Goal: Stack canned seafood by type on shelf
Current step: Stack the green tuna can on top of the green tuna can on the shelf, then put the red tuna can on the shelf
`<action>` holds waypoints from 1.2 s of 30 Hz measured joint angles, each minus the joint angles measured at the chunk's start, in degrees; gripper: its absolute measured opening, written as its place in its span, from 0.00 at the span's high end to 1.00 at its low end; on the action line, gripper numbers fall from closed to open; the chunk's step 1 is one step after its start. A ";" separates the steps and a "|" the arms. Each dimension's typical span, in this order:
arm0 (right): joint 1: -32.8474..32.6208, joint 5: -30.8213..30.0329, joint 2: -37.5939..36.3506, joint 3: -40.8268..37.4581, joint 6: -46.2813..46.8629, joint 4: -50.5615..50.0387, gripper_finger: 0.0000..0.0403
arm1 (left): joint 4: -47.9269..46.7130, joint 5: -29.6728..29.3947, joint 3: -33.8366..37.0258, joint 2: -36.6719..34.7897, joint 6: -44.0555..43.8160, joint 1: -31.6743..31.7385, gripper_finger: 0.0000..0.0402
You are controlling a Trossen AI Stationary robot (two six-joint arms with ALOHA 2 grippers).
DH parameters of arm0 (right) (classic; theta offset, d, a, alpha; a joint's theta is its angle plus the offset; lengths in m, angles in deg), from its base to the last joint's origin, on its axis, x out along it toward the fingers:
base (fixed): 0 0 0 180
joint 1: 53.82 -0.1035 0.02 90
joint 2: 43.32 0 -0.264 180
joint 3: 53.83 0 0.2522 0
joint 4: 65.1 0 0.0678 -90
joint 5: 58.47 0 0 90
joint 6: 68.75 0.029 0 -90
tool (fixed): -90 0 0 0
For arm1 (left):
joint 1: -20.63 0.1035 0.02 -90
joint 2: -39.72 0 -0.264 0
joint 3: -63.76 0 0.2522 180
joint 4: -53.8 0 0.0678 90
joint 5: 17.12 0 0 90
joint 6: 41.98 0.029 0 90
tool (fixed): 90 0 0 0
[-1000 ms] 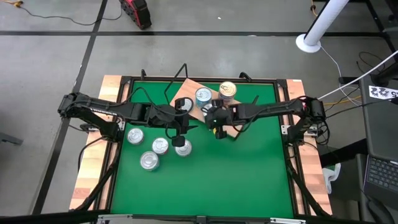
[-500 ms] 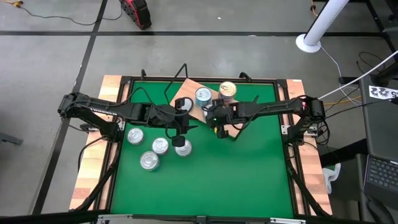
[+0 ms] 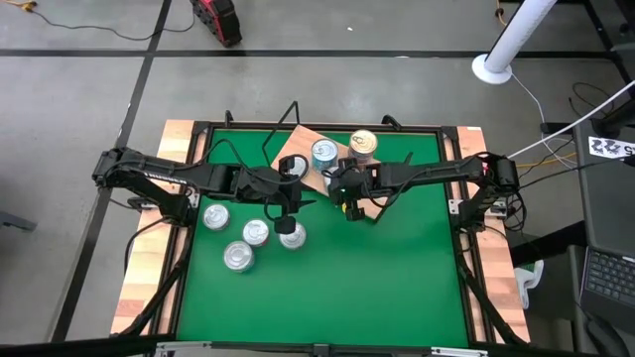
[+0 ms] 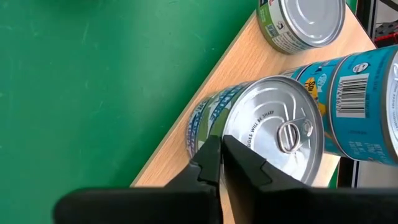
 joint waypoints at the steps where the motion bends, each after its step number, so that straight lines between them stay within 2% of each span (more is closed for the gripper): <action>1: 0.00 0.00 0.00 0.00 0.00 0.00 0.94 | 0.00 0.00 0.00 0.00 0.00 0.00 0.71; 14: -0.02 -1.58 0.00 0.00 -0.01 0.02 0.81 | -0.02 1.08 0.00 0.04 -1.05 -1.73 0.71; 36: -0.09 -2.58 -0.02 1.40 0.00 -2.22 0.80 | -7.74 1.61 0.02 0.04 -7.41 -11.83 0.71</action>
